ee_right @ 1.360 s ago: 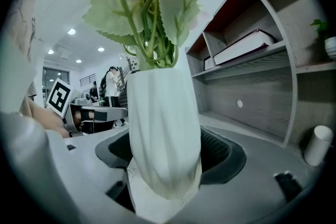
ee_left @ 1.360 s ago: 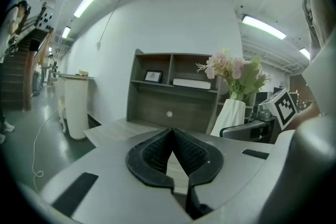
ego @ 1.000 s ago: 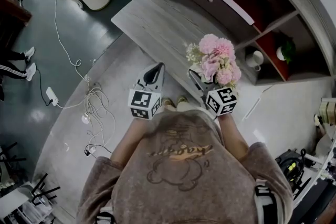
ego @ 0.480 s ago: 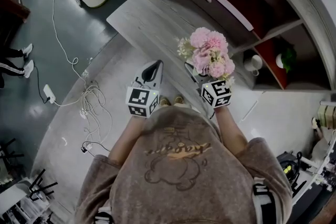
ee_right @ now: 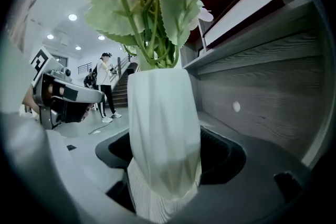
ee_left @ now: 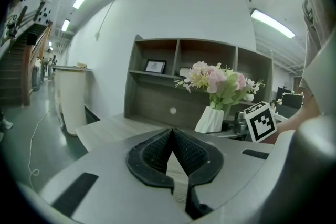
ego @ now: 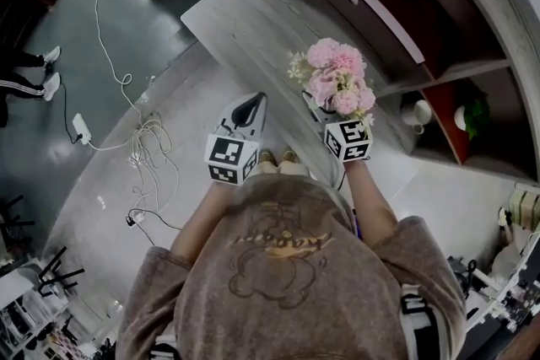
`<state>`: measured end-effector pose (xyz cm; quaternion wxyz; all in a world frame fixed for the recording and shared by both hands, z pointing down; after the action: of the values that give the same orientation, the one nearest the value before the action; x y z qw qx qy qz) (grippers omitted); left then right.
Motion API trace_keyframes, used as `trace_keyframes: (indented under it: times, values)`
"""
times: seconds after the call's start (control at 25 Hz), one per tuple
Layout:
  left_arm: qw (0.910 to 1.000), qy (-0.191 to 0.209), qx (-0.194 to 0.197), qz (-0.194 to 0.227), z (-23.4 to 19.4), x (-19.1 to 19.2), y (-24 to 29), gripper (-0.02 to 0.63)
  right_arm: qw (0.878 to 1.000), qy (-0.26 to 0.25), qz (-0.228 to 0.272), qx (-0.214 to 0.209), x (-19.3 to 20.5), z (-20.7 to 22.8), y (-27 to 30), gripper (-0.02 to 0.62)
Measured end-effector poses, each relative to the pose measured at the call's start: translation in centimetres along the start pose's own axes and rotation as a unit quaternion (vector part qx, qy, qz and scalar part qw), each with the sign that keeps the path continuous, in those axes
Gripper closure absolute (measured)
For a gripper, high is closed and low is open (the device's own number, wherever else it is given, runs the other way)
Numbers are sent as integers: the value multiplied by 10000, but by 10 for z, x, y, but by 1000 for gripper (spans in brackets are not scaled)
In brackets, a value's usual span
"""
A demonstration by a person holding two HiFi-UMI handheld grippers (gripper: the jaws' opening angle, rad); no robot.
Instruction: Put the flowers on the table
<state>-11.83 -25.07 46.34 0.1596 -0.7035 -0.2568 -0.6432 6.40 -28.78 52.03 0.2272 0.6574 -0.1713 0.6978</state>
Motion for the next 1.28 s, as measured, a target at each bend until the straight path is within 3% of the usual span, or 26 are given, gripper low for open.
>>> trace_keyframes:
  times: [0.76, 1.28]
  values:
    - [9995, -84, -137, -263, -5, 13, 1, 589, 9997, -248, 5, -29, 37, 22, 34, 245]
    - [9993, -89, -138, -332, -4, 15, -2, 589, 9997, -211, 74, -118, 40, 20, 37, 247]
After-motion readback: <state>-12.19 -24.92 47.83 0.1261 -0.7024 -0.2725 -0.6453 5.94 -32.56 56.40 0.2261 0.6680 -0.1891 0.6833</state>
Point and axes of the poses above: the fingertips, and each gripper's own axes: y forward along the fingers, z to its right, x out of its underside, the point moved 5 cm from there along -y, backward along the fingers, and after that the axes turned 13 degrees about z, right-handed, at the moved point
